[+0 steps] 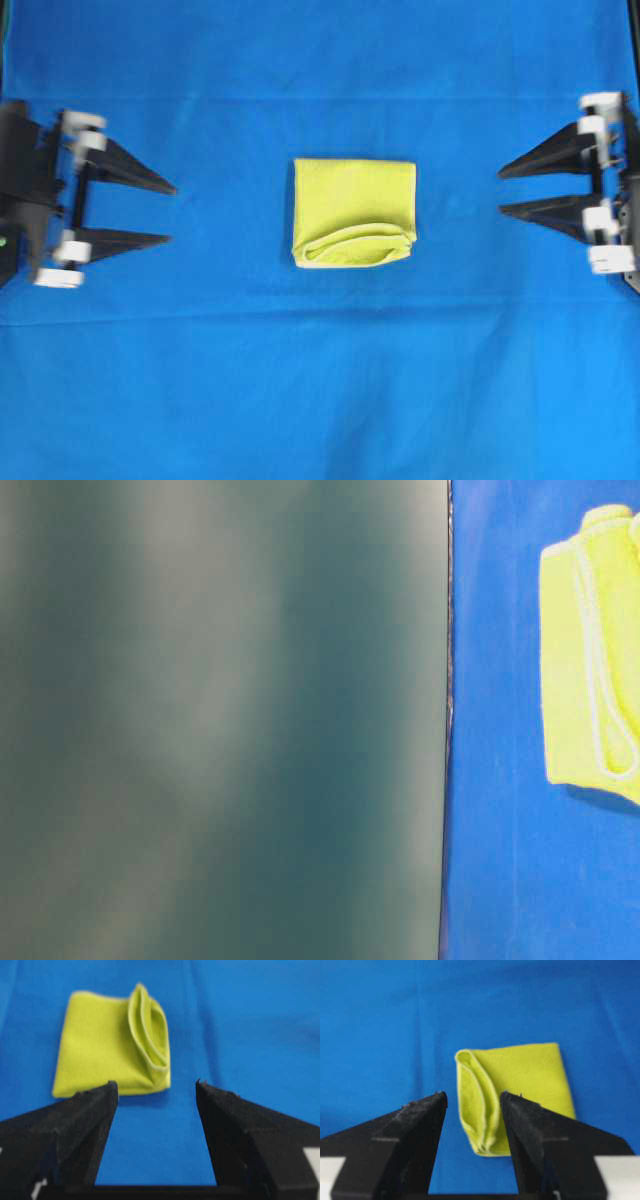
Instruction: Fold the yellow towel.
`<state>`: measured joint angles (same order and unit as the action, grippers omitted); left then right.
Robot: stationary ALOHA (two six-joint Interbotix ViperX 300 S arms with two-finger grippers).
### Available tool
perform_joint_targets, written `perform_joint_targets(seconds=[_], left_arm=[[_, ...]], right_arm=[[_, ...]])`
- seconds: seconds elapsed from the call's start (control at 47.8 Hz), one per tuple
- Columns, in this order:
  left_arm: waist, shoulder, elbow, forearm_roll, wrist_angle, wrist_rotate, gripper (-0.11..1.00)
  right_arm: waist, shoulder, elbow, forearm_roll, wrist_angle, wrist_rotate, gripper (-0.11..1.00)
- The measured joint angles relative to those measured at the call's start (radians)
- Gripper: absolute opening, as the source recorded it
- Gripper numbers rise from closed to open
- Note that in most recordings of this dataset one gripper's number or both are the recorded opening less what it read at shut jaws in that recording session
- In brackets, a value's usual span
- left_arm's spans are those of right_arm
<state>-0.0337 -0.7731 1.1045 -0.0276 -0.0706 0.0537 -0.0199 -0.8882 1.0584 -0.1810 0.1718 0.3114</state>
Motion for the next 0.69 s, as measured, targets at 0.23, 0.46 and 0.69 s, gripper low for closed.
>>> perform_joint_targets(seconds=[0.23,0.46,0.69], left_arm=[[-0.002,-0.233,0.107,0.000,0.049,-0.006,0.61],[-0.002,-0.393,0.209,0.000,0.098,-0.032,0.60],[-0.002,-0.440,0.250,0.000,0.100,-0.049,0.60]], right_arm=[[-0.041,-0.178,0.107,-0.018,0.003,0.000,0.54],[-0.098,-0.275,0.244,-0.017,-0.066,0.009,0.54],[-0.123,-0.245,0.310,0.002,-0.156,0.009,0.54]])
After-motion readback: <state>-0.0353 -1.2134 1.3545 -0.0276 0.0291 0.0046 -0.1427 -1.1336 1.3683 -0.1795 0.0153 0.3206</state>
